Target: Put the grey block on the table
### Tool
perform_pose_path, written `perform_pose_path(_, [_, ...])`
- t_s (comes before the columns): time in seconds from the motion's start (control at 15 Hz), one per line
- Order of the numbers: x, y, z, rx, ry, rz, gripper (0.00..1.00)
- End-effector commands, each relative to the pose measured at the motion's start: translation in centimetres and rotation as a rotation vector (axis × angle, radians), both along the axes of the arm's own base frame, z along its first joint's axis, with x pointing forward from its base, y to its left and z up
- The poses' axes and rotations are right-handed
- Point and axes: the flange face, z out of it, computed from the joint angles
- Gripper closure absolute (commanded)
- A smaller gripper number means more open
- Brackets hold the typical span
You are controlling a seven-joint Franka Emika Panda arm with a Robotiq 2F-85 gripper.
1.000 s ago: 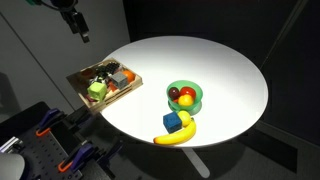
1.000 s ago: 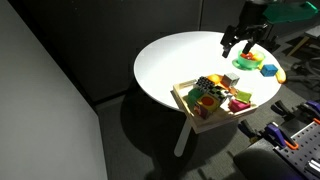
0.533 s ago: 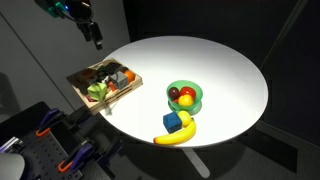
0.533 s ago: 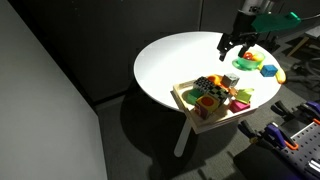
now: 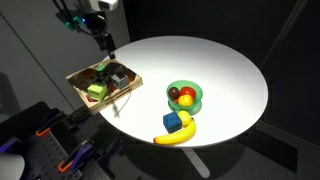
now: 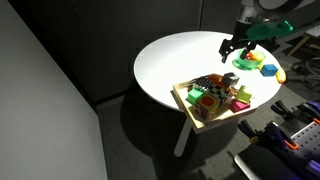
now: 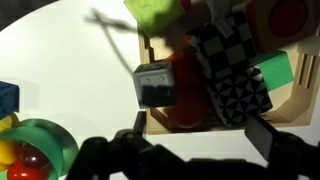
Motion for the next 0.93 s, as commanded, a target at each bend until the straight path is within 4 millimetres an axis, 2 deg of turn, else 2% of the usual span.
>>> perform_pose_path(0.0, [1.6,-0.5,-1.7,-0.026,0.007,-0.038,0.00])
perform_pose_path(0.33, [2.3,-1.1,-3.9,-0.048,0.039,-0.061,0.00])
perform_pose_path(0.87, [2.2,-2.2,-7.0,-0.070,0.103,-0.093,0.00])
